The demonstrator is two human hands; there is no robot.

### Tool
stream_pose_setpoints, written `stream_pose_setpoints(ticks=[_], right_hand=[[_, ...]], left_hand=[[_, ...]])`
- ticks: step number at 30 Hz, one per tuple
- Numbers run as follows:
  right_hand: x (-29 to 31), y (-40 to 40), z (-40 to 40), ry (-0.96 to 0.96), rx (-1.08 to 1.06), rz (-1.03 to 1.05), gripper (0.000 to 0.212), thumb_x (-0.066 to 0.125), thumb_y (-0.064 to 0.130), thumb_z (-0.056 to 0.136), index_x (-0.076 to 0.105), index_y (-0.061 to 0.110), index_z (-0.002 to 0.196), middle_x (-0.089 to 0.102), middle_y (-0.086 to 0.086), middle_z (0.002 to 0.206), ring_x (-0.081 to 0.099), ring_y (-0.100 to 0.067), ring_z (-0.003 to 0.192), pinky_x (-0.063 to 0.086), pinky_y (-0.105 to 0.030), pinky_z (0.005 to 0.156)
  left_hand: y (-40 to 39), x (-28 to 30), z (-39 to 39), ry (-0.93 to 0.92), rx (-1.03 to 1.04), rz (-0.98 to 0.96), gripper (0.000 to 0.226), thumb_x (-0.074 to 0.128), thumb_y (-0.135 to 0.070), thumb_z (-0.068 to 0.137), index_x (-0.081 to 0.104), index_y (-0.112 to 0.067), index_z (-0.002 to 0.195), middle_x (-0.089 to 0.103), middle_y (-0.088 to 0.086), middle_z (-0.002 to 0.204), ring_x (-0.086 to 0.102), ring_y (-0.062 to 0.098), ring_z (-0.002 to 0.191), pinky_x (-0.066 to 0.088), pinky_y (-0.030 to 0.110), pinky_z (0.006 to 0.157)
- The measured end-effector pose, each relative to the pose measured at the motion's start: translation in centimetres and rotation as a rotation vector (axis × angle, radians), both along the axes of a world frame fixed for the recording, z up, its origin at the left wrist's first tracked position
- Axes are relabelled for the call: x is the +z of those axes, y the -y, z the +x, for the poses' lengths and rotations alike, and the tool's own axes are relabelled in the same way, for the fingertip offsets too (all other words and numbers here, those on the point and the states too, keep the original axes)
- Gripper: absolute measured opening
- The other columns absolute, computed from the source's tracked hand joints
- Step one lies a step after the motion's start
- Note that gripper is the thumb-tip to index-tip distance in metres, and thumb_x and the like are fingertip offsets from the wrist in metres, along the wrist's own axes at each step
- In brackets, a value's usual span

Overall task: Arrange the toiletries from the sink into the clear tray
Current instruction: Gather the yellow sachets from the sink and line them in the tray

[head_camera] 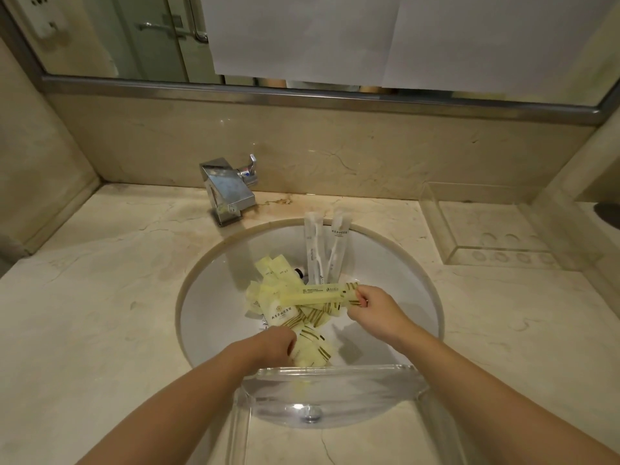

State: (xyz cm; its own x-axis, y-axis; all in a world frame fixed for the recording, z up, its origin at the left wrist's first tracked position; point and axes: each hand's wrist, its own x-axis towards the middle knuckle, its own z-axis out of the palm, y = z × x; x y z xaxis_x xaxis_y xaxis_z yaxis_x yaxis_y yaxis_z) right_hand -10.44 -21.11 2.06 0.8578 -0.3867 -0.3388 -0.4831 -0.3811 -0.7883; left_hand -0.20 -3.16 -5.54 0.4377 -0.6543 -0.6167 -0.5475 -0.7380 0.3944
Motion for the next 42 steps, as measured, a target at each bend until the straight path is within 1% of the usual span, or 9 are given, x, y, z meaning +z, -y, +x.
stream_pose_setpoints(ticks=[5,9,13,19,23,29,35,39,42], right_hand=[[2.5,-0.8,-0.3,0.167,-0.134,0.03,0.022,0.057,0.006,0.084,0.04,0.017,0.095,0.045,-0.001,0.086,0.042,-0.014,0.068,0.034,-0.024,0.057],[4.1,-1.9,0.0,0.153,-0.283,0.278,0.053,0.061,0.02,0.087,0.033,0.025,0.132,0.054,-0.004,0.106,0.052,-0.017,0.085,0.04,-0.031,0.077],[5.1,-4.4,-0.3,0.164,-0.205,0.44,0.04,0.067,0.02,0.084,0.053,0.015,0.121,0.07,-0.003,0.092,0.058,-0.016,0.068,0.044,-0.029,0.065],[7.1,-6.8,-0.7,0.304,-0.247,0.552,0.034,0.072,0.008,0.081,0.059,0.015,0.112,0.071,-0.005,0.1,0.069,-0.018,0.09,0.056,-0.032,0.077],[8.7,-5.7,-2.2,0.264,-0.195,0.498,0.034,0.061,-0.002,0.085,0.062,0.01,0.117,0.072,-0.007,0.107,0.069,-0.02,0.094,0.055,-0.03,0.074],[10.4,-4.9,-4.6,-0.01,0.22,0.4,0.034,0.064,-0.004,0.08,0.066,0.014,0.109,0.074,-0.003,0.097,0.07,-0.016,0.086,0.056,-0.027,0.075],[9.6,-6.1,-6.3,-0.18,0.398,0.203,0.034,0.07,0.016,0.078,0.06,0.023,0.109,0.067,-0.003,0.107,0.065,-0.017,0.095,0.053,-0.038,0.09],[8.7,-6.4,-8.0,-0.262,0.494,-0.079,0.072,0.057,0.059,0.082,0.038,0.022,0.141,0.045,0.002,0.14,0.048,-0.017,0.123,0.041,-0.034,0.102],[7.9,-6.7,-9.2,-0.305,0.547,-0.176,0.069,0.035,0.061,0.092,0.024,0.024,0.149,0.028,-0.002,0.154,0.029,-0.02,0.141,0.026,-0.037,0.113]], left_hand=[[-1.7,2.6,1.2,0.016,0.245,-0.205,0.01,0.058,-0.015,0.074,0.05,-0.013,0.079,0.047,-0.002,0.073,0.044,0.014,0.065,0.037,0.027,0.059],[-1.7,6.6,1.1,0.125,0.452,-0.378,0.029,0.058,-0.007,0.077,0.035,-0.017,0.063,0.043,0.002,0.066,0.051,0.022,0.067,0.04,0.033,0.059],[-0.4,11.0,-1.0,0.289,0.466,-0.402,0.027,0.055,-0.008,0.076,0.035,-0.016,0.06,0.043,0.001,0.062,0.051,0.024,0.067,0.039,0.032,0.056],[0.5,16.8,-4.9,0.156,0.258,-0.541,0.015,0.071,-0.02,0.068,0.066,-0.009,0.077,0.068,0.008,0.076,0.058,0.015,0.064,0.052,0.037,0.059],[-1.2,18.7,-5.1,0.045,0.267,-0.469,0.032,0.079,-0.029,0.07,0.061,-0.013,0.091,0.062,0.0,0.097,0.057,0.015,0.078,0.051,0.032,0.068],[-2.7,18.9,-5.8,-0.289,0.536,-0.696,0.06,0.07,0.0,0.08,0.047,-0.022,0.131,0.061,0.003,0.119,0.064,0.021,0.1,0.057,0.035,0.084],[-4.4,17.6,-7.8,-0.216,0.417,-0.531,0.026,0.068,0.001,0.081,0.065,-0.013,0.103,0.058,0.005,0.087,0.058,0.013,0.069,0.056,0.022,0.062],[-6.0,16.6,-8.4,-0.184,0.251,-0.33,0.026,0.063,0.001,0.08,0.061,-0.02,0.095,0.056,0.002,0.086,0.059,0.015,0.076,0.056,0.027,0.07],[-6.9,15.9,-9.3,-0.042,0.101,-0.174,0.017,0.061,-0.005,0.08,0.06,-0.017,0.091,0.063,0.003,0.099,0.061,0.019,0.093,0.056,0.031,0.08]])
